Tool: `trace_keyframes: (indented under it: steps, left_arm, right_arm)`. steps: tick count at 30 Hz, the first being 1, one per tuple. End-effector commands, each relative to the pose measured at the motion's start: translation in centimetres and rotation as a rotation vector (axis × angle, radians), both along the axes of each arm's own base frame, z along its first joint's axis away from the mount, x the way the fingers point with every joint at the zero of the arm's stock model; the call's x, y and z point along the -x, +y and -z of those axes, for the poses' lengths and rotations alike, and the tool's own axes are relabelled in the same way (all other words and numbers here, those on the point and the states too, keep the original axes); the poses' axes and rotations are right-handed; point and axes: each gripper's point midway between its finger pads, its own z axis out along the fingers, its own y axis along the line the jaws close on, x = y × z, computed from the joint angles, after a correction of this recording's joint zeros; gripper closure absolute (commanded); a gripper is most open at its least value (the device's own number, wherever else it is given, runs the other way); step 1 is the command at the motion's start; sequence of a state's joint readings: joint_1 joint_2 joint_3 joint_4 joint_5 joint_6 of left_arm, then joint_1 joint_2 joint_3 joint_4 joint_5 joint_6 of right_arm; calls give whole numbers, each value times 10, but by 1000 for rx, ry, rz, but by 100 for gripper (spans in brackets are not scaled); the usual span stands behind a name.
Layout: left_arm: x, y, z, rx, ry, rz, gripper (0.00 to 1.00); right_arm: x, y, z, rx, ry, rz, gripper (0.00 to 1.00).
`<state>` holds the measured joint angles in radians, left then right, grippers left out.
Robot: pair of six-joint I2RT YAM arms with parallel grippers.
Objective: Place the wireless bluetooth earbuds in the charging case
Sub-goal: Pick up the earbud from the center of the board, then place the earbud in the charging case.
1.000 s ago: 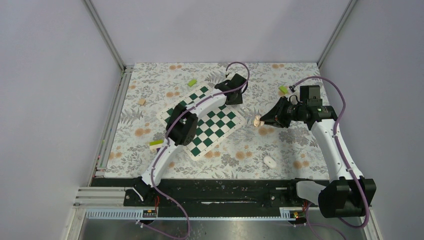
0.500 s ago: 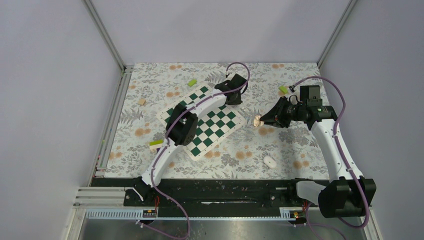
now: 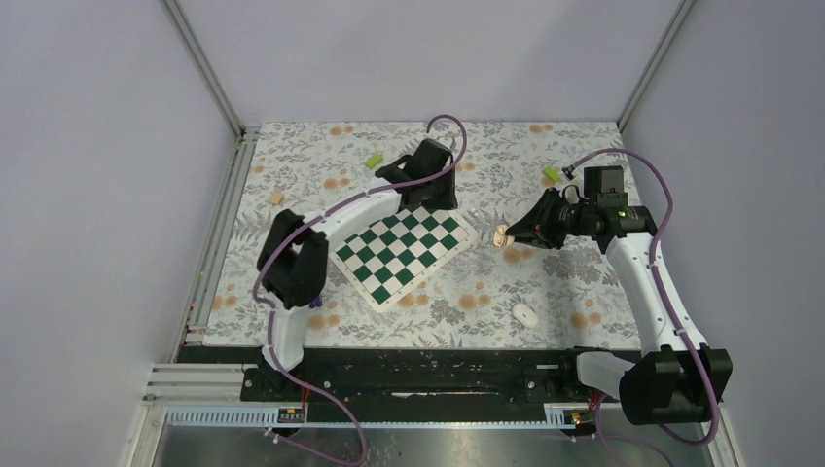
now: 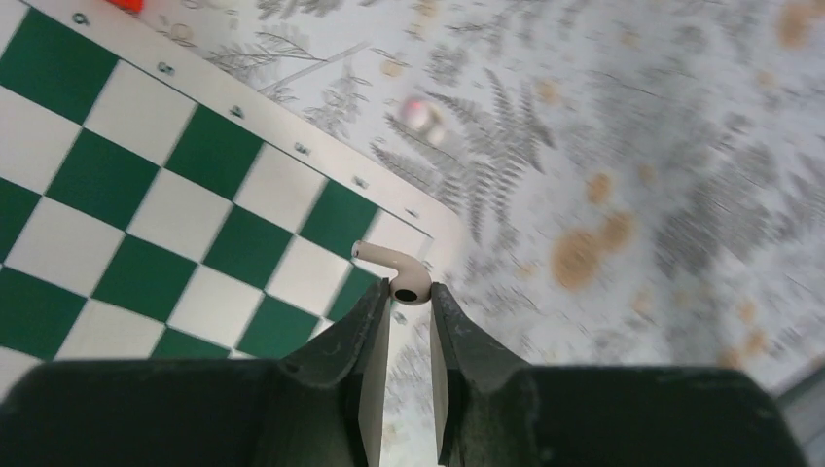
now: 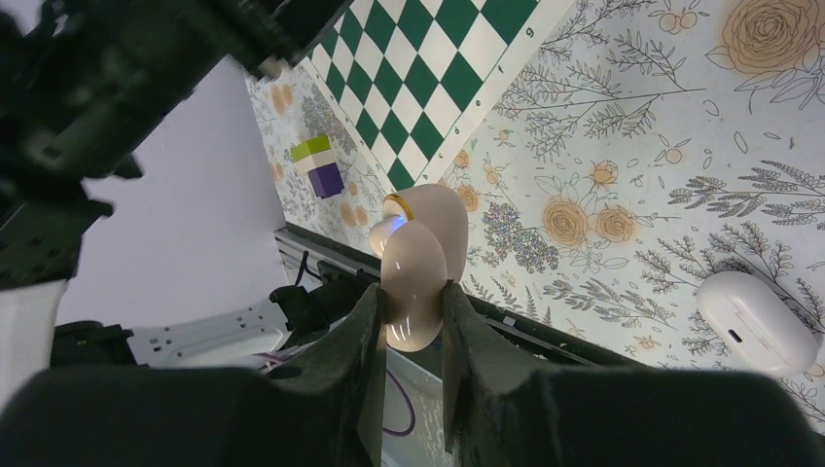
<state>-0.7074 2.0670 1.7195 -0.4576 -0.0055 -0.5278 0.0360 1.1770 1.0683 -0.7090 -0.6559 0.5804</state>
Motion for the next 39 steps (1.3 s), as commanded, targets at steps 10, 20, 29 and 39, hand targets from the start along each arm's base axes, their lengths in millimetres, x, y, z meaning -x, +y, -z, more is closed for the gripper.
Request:
trace_keyframes:
  steps: [10,20,29,39]
  left_arm:
    - [64,-7,-134,612,234,128,90]
    - [90,-21,-182,934,551,153,97]
    - [94,-17,-221,1091,628,154,96]
    - [94,-10,-228,1147,645,111,96]
  right_arm:
    - [-3,-1,10,-5,-31,15,100]
    - [-39,0,10,71,-129,-2,100]
    - [-67,21,4,34,-164,5,100]
    - [-78,32,-6,-46,-240,8,100]
